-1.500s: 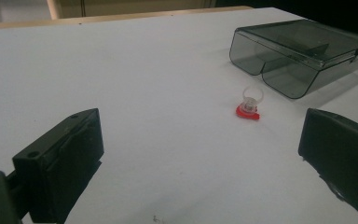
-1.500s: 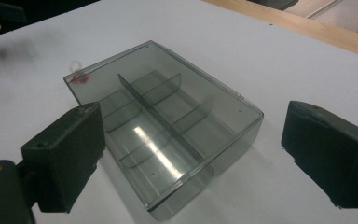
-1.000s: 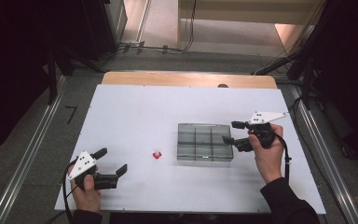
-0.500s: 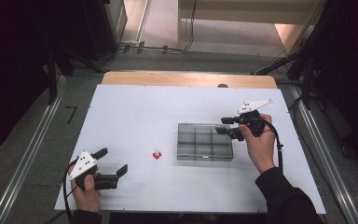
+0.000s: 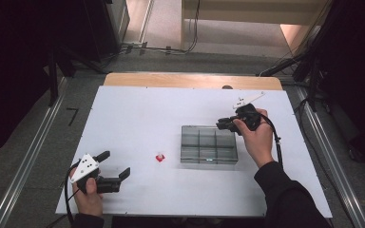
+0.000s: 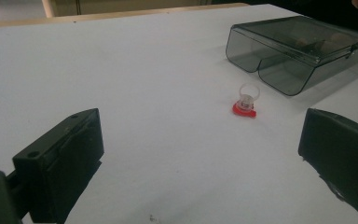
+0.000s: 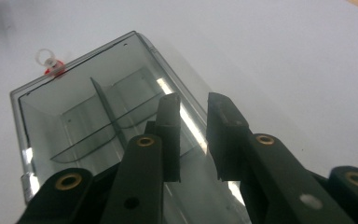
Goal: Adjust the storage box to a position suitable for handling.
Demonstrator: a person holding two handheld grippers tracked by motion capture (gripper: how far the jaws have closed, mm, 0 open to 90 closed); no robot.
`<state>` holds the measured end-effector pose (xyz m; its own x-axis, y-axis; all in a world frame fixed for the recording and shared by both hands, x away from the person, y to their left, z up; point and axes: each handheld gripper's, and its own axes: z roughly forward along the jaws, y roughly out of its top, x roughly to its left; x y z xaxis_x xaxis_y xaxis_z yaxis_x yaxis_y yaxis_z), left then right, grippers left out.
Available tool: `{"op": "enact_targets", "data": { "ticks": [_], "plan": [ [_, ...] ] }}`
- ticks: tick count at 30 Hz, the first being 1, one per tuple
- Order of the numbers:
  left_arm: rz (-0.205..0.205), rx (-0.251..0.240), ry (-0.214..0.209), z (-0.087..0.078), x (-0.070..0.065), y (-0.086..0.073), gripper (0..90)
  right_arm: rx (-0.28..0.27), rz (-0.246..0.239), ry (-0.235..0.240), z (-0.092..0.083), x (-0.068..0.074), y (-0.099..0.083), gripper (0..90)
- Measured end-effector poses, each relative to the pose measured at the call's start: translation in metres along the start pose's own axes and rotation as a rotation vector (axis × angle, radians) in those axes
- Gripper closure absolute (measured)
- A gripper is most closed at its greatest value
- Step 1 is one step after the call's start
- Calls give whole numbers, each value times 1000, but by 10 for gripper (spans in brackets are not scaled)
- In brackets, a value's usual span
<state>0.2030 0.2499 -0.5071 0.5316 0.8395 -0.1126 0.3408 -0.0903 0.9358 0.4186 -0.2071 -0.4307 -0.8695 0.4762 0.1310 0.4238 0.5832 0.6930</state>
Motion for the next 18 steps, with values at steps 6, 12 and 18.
{"op": "enact_targets", "data": {
  "ticks": [6,12,18],
  "plan": [
    [0,1,1,0,0,0,0,39,-4,12,10,-7,9,801],
    [6,-2,-1,0,0,0,0,101,0,33,22,-11,19,850],
    [4,-4,-3,0,0,0,0,129,30,27,31,-19,25,871]
  ]
}}
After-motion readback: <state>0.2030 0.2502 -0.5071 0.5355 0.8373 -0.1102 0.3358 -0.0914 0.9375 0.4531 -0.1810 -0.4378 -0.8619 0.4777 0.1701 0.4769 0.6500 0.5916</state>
